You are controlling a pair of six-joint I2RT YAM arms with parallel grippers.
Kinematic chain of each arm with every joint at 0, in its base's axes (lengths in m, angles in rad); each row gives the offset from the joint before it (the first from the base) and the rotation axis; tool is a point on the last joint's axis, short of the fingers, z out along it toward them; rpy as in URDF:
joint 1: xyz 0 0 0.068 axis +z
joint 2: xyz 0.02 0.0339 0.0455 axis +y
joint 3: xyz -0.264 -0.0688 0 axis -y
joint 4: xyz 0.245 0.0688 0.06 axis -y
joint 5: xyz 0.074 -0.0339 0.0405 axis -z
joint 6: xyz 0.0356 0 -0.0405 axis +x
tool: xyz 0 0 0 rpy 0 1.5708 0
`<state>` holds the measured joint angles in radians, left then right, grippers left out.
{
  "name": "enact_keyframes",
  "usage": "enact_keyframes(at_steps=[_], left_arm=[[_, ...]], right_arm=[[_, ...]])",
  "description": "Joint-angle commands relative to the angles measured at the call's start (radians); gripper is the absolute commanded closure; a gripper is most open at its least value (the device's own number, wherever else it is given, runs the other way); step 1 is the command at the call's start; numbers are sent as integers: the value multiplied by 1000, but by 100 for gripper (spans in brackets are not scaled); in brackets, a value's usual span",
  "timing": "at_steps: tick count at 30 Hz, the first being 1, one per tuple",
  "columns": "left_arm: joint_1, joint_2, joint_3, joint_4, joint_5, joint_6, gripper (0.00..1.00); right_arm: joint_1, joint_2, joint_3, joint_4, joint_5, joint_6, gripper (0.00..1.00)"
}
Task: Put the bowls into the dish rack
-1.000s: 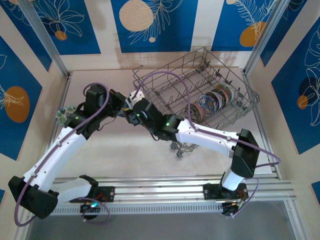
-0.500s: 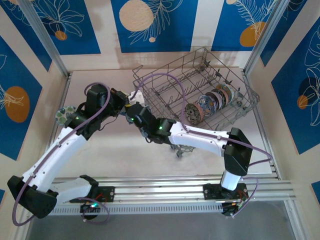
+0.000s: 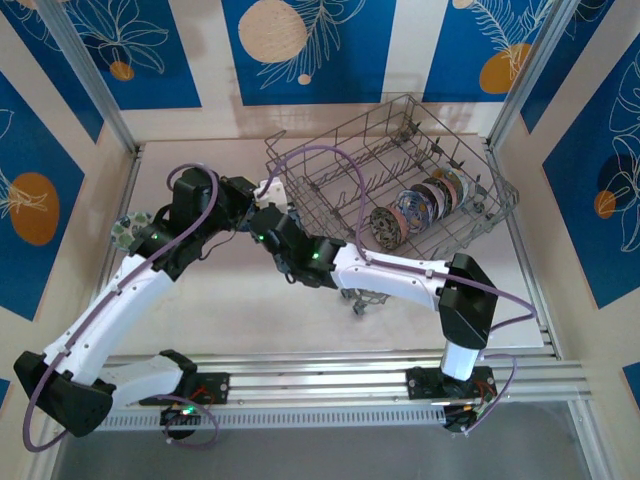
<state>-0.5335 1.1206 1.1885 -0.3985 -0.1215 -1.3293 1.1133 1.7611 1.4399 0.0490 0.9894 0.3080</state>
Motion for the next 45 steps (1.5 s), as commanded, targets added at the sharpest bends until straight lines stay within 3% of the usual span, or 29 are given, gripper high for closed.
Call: enact_keyframes(at_steps=[1, 5, 10, 17, 28, 33, 39, 45], left_arm=[[-17, -33, 17, 54, 17, -13, 70], [-16, -39, 25, 61, 13, 10, 46], [-11, -56, 77, 28, -41, 79, 1], [-1, -74, 179, -25, -83, 195, 1], [26, -30, 206, -2, 95, 182, 1], [26, -32, 189, 11, 123, 205, 1], [44, -25, 215, -29, 166, 309, 1], [80, -52, 182, -80, 193, 405, 1]], right_arm=[[-9, -7, 19, 83, 37, -6, 100], [-14, -21, 16, 83, 32, -9, 100], [-25, -50, 5, 71, 24, -14, 100], [-59, -86, -4, 4, 15, 15, 100], [-95, -125, -29, -49, 18, 41, 100], [-130, -167, -53, -54, 24, 40, 100], [-216, -237, -61, -62, 38, -32, 100], [-389, -300, -71, -96, 35, -85, 100]])
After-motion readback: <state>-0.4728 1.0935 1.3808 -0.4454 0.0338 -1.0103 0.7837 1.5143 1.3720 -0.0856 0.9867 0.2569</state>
